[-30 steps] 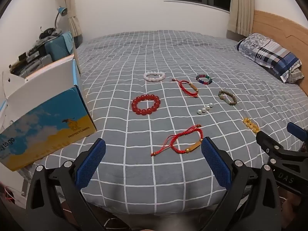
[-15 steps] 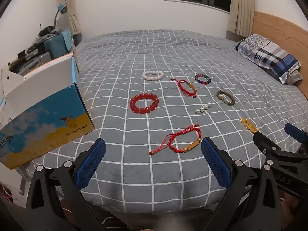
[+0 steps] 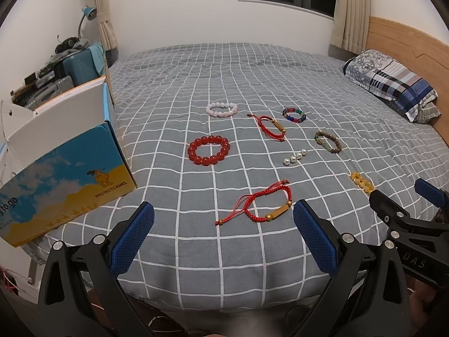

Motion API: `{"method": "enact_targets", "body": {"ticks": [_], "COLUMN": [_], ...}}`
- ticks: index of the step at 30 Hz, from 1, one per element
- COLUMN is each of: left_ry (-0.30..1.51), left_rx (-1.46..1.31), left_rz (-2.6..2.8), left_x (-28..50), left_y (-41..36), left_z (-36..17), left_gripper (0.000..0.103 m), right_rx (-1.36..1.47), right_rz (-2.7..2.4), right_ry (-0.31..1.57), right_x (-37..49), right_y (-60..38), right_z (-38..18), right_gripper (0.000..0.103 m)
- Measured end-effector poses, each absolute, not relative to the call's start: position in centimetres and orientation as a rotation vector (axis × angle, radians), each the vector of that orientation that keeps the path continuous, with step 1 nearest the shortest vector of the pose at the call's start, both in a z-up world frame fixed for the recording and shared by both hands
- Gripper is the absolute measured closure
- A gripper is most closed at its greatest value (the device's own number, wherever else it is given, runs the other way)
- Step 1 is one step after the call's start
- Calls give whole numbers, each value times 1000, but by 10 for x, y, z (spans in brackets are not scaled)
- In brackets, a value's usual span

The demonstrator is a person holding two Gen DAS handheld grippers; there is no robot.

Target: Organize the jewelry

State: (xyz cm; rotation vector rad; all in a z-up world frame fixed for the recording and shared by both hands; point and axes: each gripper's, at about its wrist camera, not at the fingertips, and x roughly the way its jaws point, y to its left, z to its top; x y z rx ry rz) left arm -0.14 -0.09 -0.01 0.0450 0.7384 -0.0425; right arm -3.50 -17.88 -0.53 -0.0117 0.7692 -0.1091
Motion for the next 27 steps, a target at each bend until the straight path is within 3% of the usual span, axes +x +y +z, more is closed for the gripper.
{"method": "enact_targets", "body": {"ticks": [27], "left_ry": [745], "left_rx": [36], "left_rz": [-47], "left_x": [-1], "left_y": [1], "left_z": [-1], "left_gripper": [6], "right_rx": [-11], "right_rz": [-108], "right_ry": [765], "right_x": [-34], "right_y": [-178], "right_z": [-4], "right_gripper": [7]}}
